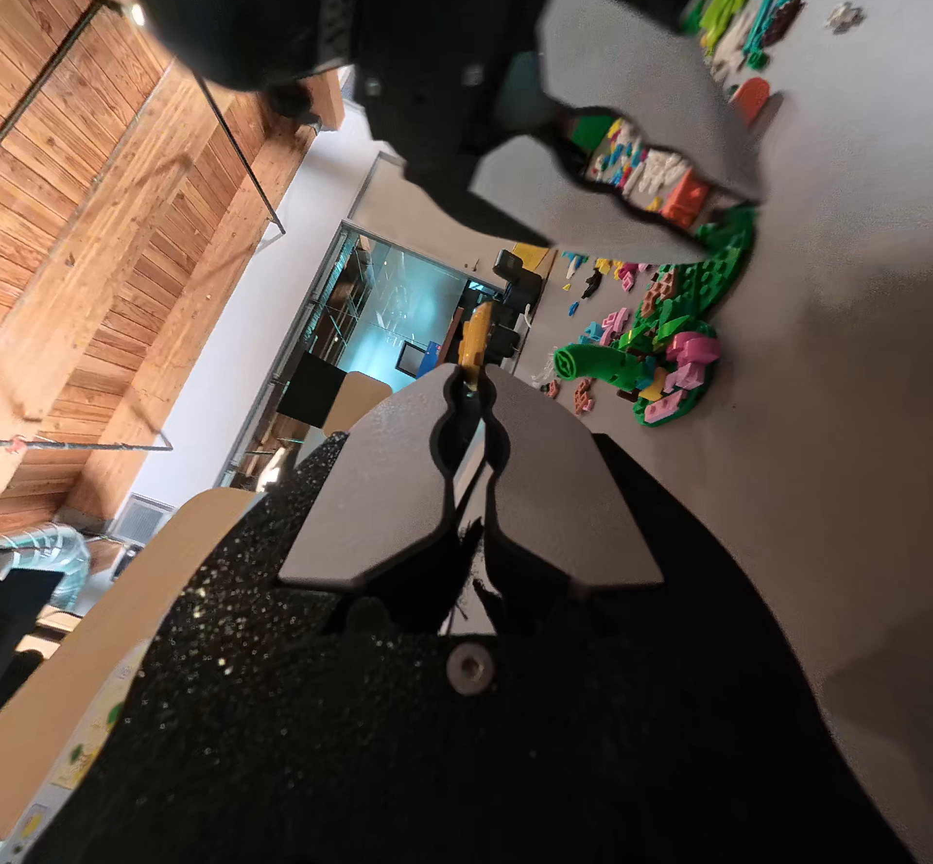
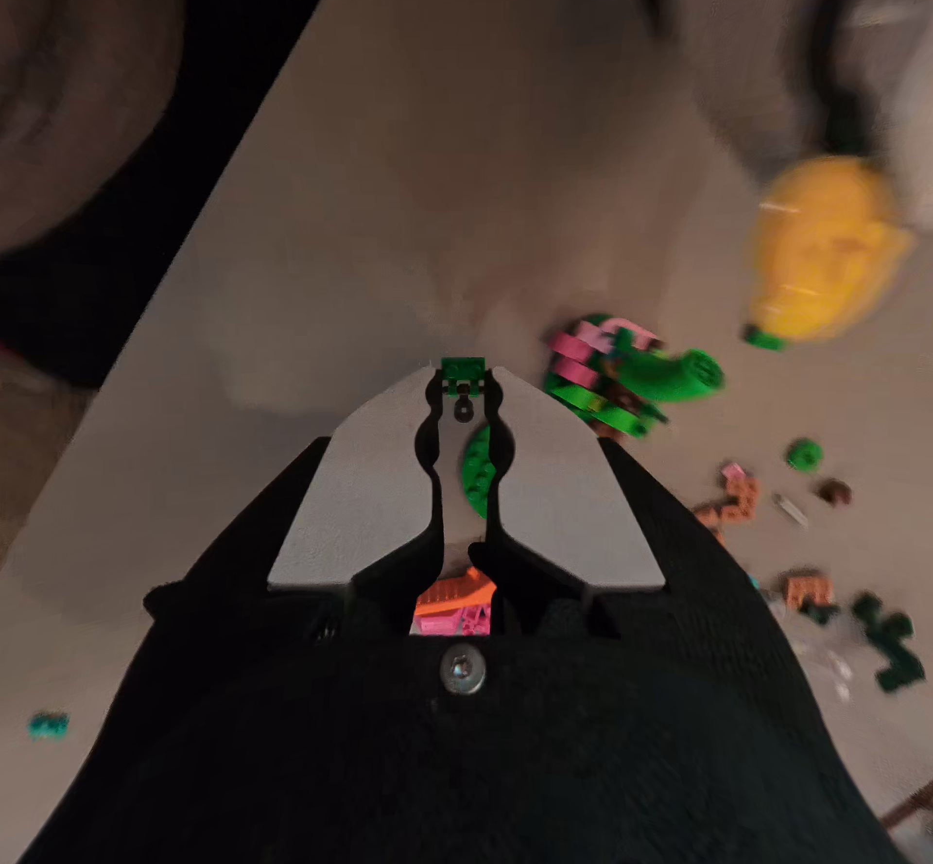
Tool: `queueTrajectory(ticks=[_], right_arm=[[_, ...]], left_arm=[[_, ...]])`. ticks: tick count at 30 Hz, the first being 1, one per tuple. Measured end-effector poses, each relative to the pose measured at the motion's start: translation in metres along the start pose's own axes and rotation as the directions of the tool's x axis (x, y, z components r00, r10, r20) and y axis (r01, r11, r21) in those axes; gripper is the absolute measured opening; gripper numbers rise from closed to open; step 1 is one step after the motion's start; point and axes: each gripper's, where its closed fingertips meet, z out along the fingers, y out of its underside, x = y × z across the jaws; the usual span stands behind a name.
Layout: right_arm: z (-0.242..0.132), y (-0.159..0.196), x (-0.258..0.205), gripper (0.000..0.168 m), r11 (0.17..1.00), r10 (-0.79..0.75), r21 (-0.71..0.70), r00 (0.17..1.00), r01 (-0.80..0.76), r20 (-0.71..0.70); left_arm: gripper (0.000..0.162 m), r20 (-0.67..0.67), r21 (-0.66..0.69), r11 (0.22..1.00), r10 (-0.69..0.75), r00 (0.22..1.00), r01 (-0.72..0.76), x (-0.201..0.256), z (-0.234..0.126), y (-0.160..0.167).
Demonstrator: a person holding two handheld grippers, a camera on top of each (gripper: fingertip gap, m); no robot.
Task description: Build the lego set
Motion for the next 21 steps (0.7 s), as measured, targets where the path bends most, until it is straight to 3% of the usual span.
queueTrajectory(ticks=[5, 7, 11, 21], right_arm=[[-0.056, -0.026, 0.033, 0.014, 0.934, 0.265, 0.272, 0.960, -0.233, -0.088], [-0.063, -0.028, 0.040, 0.014, 0.925, 0.305, 0.270, 0.947, -0.268, -0.103], [-0.055, -0.025, 0.036, 0.014, 0.944, 0.291, 0.191, 0.951, -0.269, -0.104], [-0.038, -0.017, 0.000, 0.014, 0.903, 0.383, 0.240, 0.921, -0.356, -0.076]], left_arm=[[0.005, -0.036, -0.046, 0.993, 0.108, 0.994, -0.110, 0.013, 0.008, -0.003], [0.010, -0.052, -0.059, 0.988, 0.136, 0.989, -0.139, 0.018, 0.011, -0.006], [0.005, -0.098, -0.031, 0.986, 0.160, 0.982, -0.164, 0.030, 0.012, -0.017], [0.005, -0.236, 0.081, 0.967, 0.254, 0.938, -0.241, 0.068, 0.012, -0.046]])
